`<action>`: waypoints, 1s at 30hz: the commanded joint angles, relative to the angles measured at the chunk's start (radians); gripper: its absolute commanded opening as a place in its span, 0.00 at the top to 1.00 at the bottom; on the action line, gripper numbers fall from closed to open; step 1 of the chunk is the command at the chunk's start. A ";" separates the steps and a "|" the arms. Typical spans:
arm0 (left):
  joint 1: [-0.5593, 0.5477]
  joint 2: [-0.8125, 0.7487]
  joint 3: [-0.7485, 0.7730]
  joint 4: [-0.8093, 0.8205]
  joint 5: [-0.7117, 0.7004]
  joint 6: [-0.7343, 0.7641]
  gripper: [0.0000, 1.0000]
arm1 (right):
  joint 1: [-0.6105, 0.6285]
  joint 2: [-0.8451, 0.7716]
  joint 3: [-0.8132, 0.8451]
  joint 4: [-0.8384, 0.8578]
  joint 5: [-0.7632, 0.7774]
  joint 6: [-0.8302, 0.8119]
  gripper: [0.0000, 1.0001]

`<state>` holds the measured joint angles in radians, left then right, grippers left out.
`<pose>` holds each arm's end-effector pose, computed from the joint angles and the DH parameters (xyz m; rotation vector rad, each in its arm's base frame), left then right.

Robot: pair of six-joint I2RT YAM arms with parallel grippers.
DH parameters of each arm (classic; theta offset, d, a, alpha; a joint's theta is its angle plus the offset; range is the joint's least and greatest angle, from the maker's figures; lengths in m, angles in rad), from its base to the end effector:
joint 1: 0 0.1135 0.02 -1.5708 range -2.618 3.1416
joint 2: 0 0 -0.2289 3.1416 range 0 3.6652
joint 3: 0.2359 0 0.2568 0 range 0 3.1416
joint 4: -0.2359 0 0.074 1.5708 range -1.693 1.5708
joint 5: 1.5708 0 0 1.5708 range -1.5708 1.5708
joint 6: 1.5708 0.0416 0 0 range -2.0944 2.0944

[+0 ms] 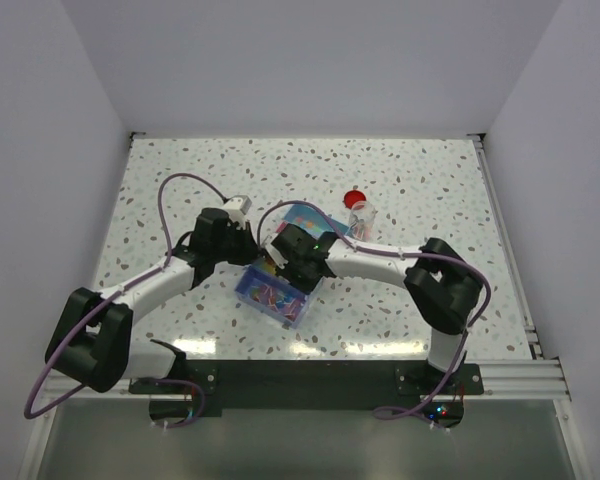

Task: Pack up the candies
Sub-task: Scoop the fake candies from the storage box.

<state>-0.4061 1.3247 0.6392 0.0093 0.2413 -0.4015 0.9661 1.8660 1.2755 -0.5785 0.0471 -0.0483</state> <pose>0.2577 -0.1216 0.1523 0.1400 2.3157 -0.6948 0.2134 0.3054 0.1370 -1.3264 2.4142 0.1903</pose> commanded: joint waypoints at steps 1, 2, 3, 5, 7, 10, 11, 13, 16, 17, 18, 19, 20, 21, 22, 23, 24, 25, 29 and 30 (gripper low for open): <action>-0.027 -0.013 -0.003 -0.055 0.059 -0.043 1.00 | -0.001 -0.048 -0.046 0.364 -0.046 0.041 1.00; -0.023 -0.019 -0.004 -0.060 0.040 -0.046 1.00 | -0.006 -0.076 -0.057 0.373 -0.046 0.069 1.00; -0.019 -0.021 -0.003 -0.068 0.030 -0.048 1.00 | -0.012 -0.091 -0.071 0.381 -0.044 0.079 1.00; -0.008 -0.027 -0.001 -0.077 0.009 -0.049 1.00 | -0.020 -0.113 -0.074 0.381 -0.044 0.085 1.00; -0.002 -0.032 0.005 -0.089 -0.005 -0.048 1.00 | -0.026 -0.143 -0.080 0.375 -0.046 0.085 1.00; 0.004 -0.042 0.014 -0.101 -0.030 -0.043 1.00 | -0.033 -0.183 -0.091 0.362 -0.062 0.080 1.00; 0.004 -0.045 0.016 -0.103 -0.046 -0.040 1.00 | -0.036 -0.192 -0.096 0.364 -0.062 0.074 1.00; 0.007 -0.050 0.022 -0.114 -0.062 -0.039 1.00 | -0.040 -0.223 -0.116 0.367 -0.058 0.073 1.00; 0.012 -0.055 0.036 -0.134 -0.094 -0.031 1.00 | -0.047 -0.251 -0.136 0.367 -0.058 0.070 1.00; 0.012 -0.058 0.039 -0.141 -0.106 -0.025 1.00 | -0.046 -0.257 -0.139 0.365 -0.058 0.070 1.00; 0.013 -0.058 0.043 -0.144 -0.114 -0.023 1.00 | -0.047 -0.263 -0.149 0.367 -0.058 0.067 1.00; 0.015 -0.059 0.048 -0.147 -0.120 -0.022 1.00 | -0.046 -0.278 -0.157 0.373 -0.056 0.067 1.00; 0.016 -0.062 0.051 -0.150 -0.131 -0.020 1.00 | -0.047 -0.286 -0.163 0.376 -0.053 0.064 1.00; 0.018 -0.061 0.054 -0.154 -0.135 -0.017 1.00 | -0.049 -0.291 -0.175 0.379 -0.052 0.061 1.00; 0.020 -0.061 0.062 -0.157 -0.138 -0.016 1.00 | -0.049 -0.301 -0.179 0.381 -0.050 0.059 1.00; 0.021 -0.061 0.065 -0.160 -0.145 -0.011 1.00 | -0.050 -0.304 -0.185 0.382 -0.050 0.057 1.00; 0.020 -0.061 0.068 -0.161 -0.146 -0.011 1.00 | -0.052 -0.307 -0.195 0.387 -0.050 0.056 1.00; 0.021 -0.064 0.073 -0.163 -0.148 -0.011 0.99 | -0.050 -0.312 -0.202 0.387 -0.050 0.054 1.00; 0.024 -0.090 0.077 -0.161 -0.160 -0.014 0.92 | -0.052 -0.338 -0.231 0.402 -0.050 0.054 1.00; 0.024 -0.096 0.077 -0.161 -0.160 -0.014 0.88 | -0.053 -0.343 -0.244 0.405 -0.050 0.054 1.00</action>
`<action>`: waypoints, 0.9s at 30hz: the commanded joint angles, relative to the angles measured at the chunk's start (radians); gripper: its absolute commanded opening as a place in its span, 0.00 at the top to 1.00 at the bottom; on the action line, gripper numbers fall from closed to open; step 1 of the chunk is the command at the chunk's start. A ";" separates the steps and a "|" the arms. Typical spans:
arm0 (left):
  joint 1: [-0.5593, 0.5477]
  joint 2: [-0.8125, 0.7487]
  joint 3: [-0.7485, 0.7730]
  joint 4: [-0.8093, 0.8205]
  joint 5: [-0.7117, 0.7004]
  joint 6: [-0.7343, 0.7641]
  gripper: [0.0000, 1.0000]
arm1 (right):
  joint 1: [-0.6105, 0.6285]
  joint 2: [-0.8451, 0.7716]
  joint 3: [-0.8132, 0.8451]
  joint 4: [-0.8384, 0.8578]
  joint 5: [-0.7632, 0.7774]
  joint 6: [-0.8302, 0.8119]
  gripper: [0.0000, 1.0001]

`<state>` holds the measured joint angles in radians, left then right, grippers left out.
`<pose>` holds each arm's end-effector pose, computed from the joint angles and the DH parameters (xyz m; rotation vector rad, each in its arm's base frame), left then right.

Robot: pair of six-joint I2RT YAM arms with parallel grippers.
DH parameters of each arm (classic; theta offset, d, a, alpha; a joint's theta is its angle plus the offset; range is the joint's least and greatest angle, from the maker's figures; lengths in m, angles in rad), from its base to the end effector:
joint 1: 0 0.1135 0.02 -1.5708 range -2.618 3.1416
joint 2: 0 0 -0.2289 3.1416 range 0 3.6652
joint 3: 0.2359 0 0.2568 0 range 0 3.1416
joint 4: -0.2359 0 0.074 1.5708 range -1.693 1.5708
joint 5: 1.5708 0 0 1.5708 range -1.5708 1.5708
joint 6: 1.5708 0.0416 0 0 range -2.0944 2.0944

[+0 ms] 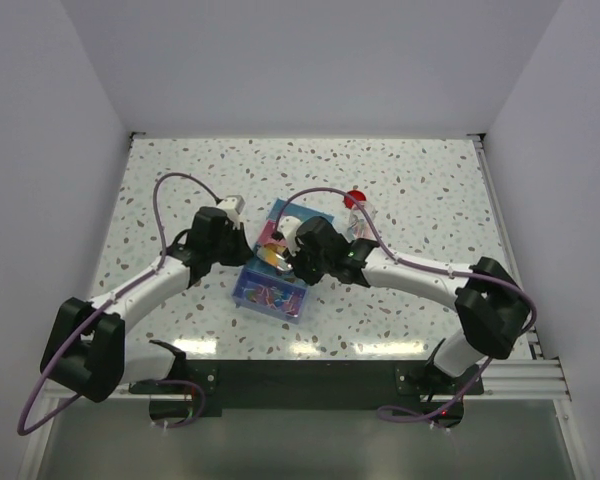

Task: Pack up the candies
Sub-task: Scoop the fake candies from the storage box, then place the fake candies in the packing bottle.

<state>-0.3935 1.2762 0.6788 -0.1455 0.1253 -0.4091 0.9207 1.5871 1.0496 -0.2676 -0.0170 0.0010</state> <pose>0.2554 -0.1116 0.1637 0.0469 2.3705 -0.5436 0.2107 0.2783 0.1828 -1.0836 2.1692 0.4527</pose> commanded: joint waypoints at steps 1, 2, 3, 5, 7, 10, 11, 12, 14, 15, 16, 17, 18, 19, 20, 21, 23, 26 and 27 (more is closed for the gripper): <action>0.013 -0.061 0.041 -0.005 -0.042 -0.008 0.86 | -0.006 -0.070 -0.025 0.099 0.014 0.004 1.00; 0.013 -0.069 0.042 -0.005 -0.042 -0.010 0.84 | -0.006 -0.075 -0.029 0.100 0.014 0.005 1.00; 0.013 -0.078 0.047 -0.005 -0.039 -0.011 0.78 | -0.006 -0.082 -0.040 0.103 0.014 0.005 1.00; 0.013 -0.110 0.050 -0.002 -0.039 -0.016 0.72 | -0.008 -0.091 -0.048 0.108 0.029 0.005 1.00; 0.015 -0.153 0.056 0.007 -0.042 -0.020 0.60 | -0.008 -0.101 -0.049 0.110 0.028 0.005 1.00; 0.016 -0.210 0.070 0.014 -0.056 -0.020 0.47 | -0.008 -0.131 -0.046 0.102 0.029 -0.025 1.00; 0.018 -0.224 0.070 0.015 -0.061 -0.019 0.44 | -0.009 -0.140 -0.043 0.096 0.037 -0.033 1.00; 0.018 -0.236 0.076 0.015 -0.068 -0.016 0.38 | -0.008 -0.148 -0.036 0.087 0.041 -0.036 1.00; 0.021 -0.271 0.077 0.014 -0.096 -0.002 0.26 | -0.009 -0.179 -0.027 0.058 0.052 -0.045 1.00; 0.022 -0.282 0.073 0.014 -0.110 0.003 0.22 | -0.011 -0.193 -0.022 0.047 0.066 -0.047 1.00; 0.022 -0.308 0.067 0.015 -0.131 0.010 0.17 | -0.013 -0.219 -0.019 0.024 0.072 -0.048 1.00; 0.024 -0.320 0.061 0.018 -0.163 0.015 0.10 | -0.016 -0.232 -0.011 0.012 0.090 -0.052 1.00; 0.024 -0.333 0.044 0.018 -0.182 0.018 0.06 | -0.019 -0.248 -0.007 -0.002 0.098 -0.053 1.00; 0.025 -0.359 0.033 0.020 -0.222 0.024 0.04 | -0.022 -0.260 -0.002 -0.031 0.106 -0.053 1.00; 0.025 -0.371 0.022 0.026 -0.236 0.030 0.02 | -0.025 -0.291 0.003 -0.047 0.115 -0.058 1.00; 0.027 -0.383 0.002 0.029 -0.251 0.036 0.00 | -0.034 -0.303 0.012 -0.062 0.126 -0.058 1.00; 0.030 -0.414 -0.016 0.034 -0.285 0.050 0.00 | -0.046 -0.338 0.023 -0.114 0.152 -0.064 1.00; 0.031 -0.448 -0.059 0.044 -0.326 0.070 0.00 | -0.098 -0.384 0.046 -0.180 0.180 -0.073 1.00; 0.033 -0.459 -0.065 0.050 -0.337 0.076 0.00 | -0.111 -0.394 0.049 -0.220 0.184 -0.076 1.00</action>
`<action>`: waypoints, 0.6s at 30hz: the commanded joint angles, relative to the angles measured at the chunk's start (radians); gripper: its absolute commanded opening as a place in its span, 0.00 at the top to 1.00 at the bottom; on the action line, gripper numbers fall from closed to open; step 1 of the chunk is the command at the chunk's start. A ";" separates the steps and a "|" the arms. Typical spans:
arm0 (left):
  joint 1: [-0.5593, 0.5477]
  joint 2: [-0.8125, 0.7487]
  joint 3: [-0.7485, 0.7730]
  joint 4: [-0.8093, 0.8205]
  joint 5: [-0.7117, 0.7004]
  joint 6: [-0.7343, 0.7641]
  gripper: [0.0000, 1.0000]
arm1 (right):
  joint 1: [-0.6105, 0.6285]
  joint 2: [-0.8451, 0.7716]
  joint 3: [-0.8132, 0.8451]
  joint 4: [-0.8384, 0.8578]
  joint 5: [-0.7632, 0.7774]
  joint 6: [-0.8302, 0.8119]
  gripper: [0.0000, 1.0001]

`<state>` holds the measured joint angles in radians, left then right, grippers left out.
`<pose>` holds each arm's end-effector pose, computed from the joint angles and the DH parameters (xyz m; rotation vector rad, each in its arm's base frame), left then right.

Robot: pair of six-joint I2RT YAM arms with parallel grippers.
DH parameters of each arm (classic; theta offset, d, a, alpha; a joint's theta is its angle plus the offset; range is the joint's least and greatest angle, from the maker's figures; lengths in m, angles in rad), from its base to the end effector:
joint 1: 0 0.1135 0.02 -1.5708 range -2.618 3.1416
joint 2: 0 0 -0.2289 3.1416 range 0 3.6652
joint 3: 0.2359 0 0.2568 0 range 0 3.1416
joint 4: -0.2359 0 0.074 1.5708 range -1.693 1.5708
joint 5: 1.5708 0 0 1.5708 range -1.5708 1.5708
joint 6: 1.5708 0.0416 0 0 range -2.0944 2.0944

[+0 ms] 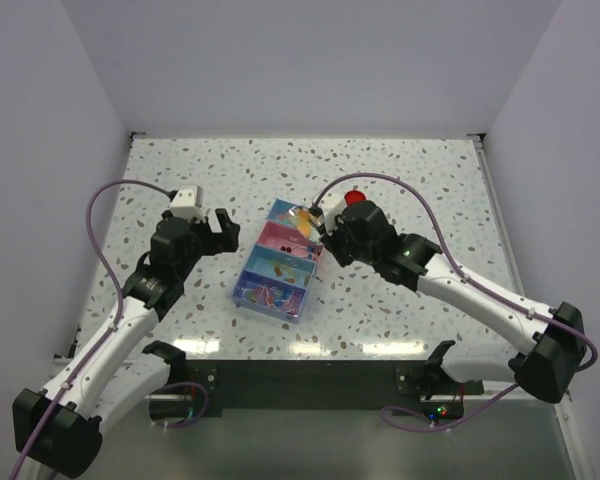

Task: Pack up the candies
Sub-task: Place the fake candies in the packing bottle.

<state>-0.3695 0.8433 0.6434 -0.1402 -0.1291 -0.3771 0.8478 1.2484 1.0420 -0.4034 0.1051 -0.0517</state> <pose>0.2193 -0.0792 0.2552 -0.0952 1.9239 -0.3803 0.2009 0.2211 0.2721 -0.9004 2.0037 0.3372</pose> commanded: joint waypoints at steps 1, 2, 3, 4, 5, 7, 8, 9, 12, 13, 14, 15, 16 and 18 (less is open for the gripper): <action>0.009 -0.030 -0.037 0.048 -0.101 0.058 0.00 | -0.049 -0.059 0.061 -0.104 0.082 -0.034 1.00; 0.010 -0.035 -0.053 0.059 -0.109 0.066 0.00 | -0.071 -0.076 0.067 -0.121 0.093 -0.040 1.00; 0.011 -0.041 -0.059 0.066 -0.115 0.082 0.00 | -0.082 -0.082 0.069 -0.156 0.099 -0.046 1.00; 0.012 -0.046 -0.065 0.079 -0.124 0.090 0.00 | -0.095 -0.089 0.070 -0.175 0.103 -0.056 1.00; 0.012 -0.046 -0.073 0.083 -0.127 0.098 0.00 | -0.117 -0.099 0.075 -0.210 0.120 -0.062 1.00; 0.012 -0.046 -0.079 0.096 -0.139 0.118 0.00 | -0.134 -0.110 0.078 -0.239 0.137 -0.077 1.00; 0.014 -0.044 -0.082 0.099 -0.142 0.124 0.00 | -0.151 -0.113 0.078 -0.251 0.152 -0.080 1.00; 0.015 -0.044 -0.082 0.102 -0.147 0.132 0.00 | -0.159 -0.118 0.075 -0.271 0.160 -0.085 1.00; 0.020 -0.033 -0.079 0.108 -0.156 0.162 0.00 | -0.193 -0.122 0.067 -0.294 0.174 -0.097 1.00; 0.020 -0.029 -0.071 0.102 -0.164 0.174 0.00 | -0.202 -0.112 0.067 -0.301 0.176 -0.097 1.00; 0.020 -0.029 -0.067 0.100 -0.167 0.182 0.00 | -0.216 -0.107 0.069 -0.307 0.176 -0.097 1.00; 0.020 -0.033 -0.065 0.102 -0.170 0.188 0.00 | -0.220 -0.103 0.069 -0.311 0.177 -0.097 1.00; 0.021 -0.038 -0.068 0.109 -0.175 0.191 0.00 | -0.225 -0.090 0.069 -0.313 0.182 -0.099 1.00; 0.020 -0.050 -0.083 0.117 -0.178 0.191 0.00 | -0.242 -0.076 0.073 -0.318 0.183 -0.103 1.00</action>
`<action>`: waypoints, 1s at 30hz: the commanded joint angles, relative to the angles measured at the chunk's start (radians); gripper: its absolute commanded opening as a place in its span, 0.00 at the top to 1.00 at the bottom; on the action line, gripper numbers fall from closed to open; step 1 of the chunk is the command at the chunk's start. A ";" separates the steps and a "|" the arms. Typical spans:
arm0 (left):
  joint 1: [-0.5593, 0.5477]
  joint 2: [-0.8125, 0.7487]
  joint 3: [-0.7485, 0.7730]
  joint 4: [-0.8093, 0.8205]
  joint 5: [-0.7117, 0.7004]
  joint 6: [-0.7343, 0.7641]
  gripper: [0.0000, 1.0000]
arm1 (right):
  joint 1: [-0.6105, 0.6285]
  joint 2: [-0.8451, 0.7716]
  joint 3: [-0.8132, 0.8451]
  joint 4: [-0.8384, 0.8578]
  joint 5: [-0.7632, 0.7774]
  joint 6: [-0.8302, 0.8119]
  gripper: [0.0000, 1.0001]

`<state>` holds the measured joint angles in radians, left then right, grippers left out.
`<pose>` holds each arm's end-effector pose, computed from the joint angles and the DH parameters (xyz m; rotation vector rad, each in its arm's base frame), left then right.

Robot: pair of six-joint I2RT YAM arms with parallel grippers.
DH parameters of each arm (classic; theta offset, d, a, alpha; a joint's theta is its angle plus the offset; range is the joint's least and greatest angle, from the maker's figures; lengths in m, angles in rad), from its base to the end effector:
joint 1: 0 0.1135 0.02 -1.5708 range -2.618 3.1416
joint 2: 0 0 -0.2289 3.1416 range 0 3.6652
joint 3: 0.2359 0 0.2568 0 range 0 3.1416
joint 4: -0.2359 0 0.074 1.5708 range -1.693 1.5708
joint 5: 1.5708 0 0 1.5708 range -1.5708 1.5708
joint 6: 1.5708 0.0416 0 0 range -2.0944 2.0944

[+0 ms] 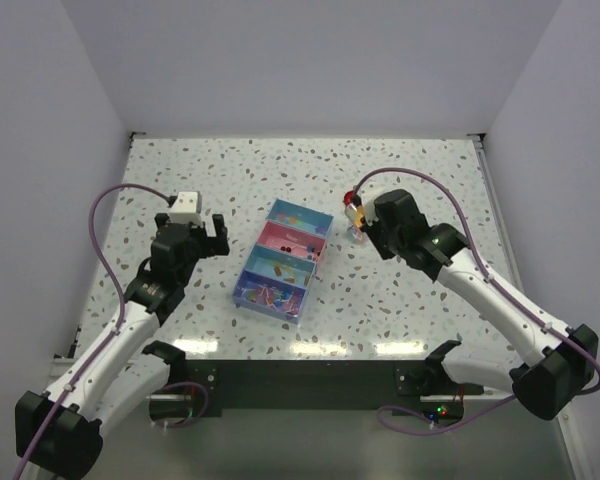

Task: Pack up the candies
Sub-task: Place the fake candies in the packing bottle.

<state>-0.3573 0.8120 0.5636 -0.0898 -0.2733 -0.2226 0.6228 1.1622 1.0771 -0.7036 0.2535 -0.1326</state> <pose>0.2165 -0.0688 0.2386 -0.0564 1.8973 -0.1337 0.2201 0.1452 0.2811 -0.7439 2.2064 -0.0548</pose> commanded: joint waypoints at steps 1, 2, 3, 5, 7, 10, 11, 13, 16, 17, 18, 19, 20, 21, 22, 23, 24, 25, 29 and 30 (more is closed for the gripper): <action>0.008 -0.025 -0.010 0.074 -0.033 0.037 0.00 | -0.023 0.020 0.038 -0.017 0.035 -0.027 1.00; 0.008 -0.025 -0.013 0.074 -0.035 0.038 0.00 | -0.038 0.027 0.038 -0.017 0.032 -0.028 1.00; 0.008 -0.030 -0.010 0.071 -0.038 0.040 0.00 | -0.047 0.031 0.037 -0.014 0.026 -0.030 1.00; 0.008 -0.034 -0.014 0.074 -0.055 0.043 0.00 | -0.063 0.053 0.038 -0.016 0.024 -0.038 1.00; 0.008 -0.039 -0.018 0.073 -0.070 0.045 0.00 | -0.069 0.068 0.040 -0.023 0.029 -0.047 1.00; 0.008 -0.046 -0.019 0.074 -0.072 0.046 0.00 | -0.093 0.080 0.040 -0.027 0.021 -0.058 1.00; 0.008 -0.048 -0.021 0.073 -0.072 0.046 0.00 | -0.107 0.083 0.038 -0.028 0.018 -0.061 1.00; 0.008 -0.051 -0.021 0.074 -0.070 0.048 0.00 | -0.127 0.094 0.040 -0.034 0.013 -0.070 1.00; 0.008 -0.050 -0.024 0.073 -0.072 0.051 0.00 | -0.141 0.113 0.052 -0.043 0.010 -0.087 1.00; 0.006 -0.051 -0.024 0.073 -0.073 0.051 0.00 | -0.144 0.119 0.060 -0.048 0.012 -0.090 1.00; 0.006 -0.053 -0.025 0.074 -0.075 0.052 0.00 | -0.146 0.131 0.064 -0.059 0.007 -0.093 1.00; 0.006 -0.053 -0.025 0.074 -0.076 0.054 0.00 | -0.149 0.137 0.079 -0.065 0.007 -0.099 1.00; 0.006 -0.053 -0.024 0.073 -0.078 0.054 0.00 | -0.149 0.143 0.086 -0.076 0.007 -0.102 1.00; 0.006 -0.053 -0.025 0.073 -0.078 0.055 0.00 | -0.149 0.151 0.093 -0.083 0.007 -0.105 1.00; 0.006 -0.051 -0.027 0.074 -0.078 0.057 0.00 | -0.149 0.163 0.110 -0.092 0.009 -0.111 1.00; 0.006 -0.053 -0.027 0.074 -0.079 0.057 0.00 | -0.150 0.169 0.118 -0.102 0.009 -0.114 1.00; 0.006 -0.053 -0.027 0.073 -0.086 0.060 0.00 | -0.150 0.177 0.127 -0.118 0.007 -0.120 1.00; 0.006 -0.051 -0.027 0.073 -0.090 0.060 0.00 | -0.149 0.192 0.144 -0.129 0.004 -0.122 1.00; 0.006 -0.050 -0.027 0.073 -0.102 0.063 0.00 | -0.150 0.228 0.202 -0.201 -0.002 -0.124 1.00; 0.006 -0.051 -0.027 0.074 -0.102 0.065 0.00 | -0.150 0.229 0.213 -0.223 0.000 -0.122 1.00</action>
<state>-0.3553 0.7715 0.5411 -0.0685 -0.3477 -0.1783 0.4767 1.3861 1.2243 -0.8543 0.2485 -0.2359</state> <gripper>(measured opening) 0.997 0.134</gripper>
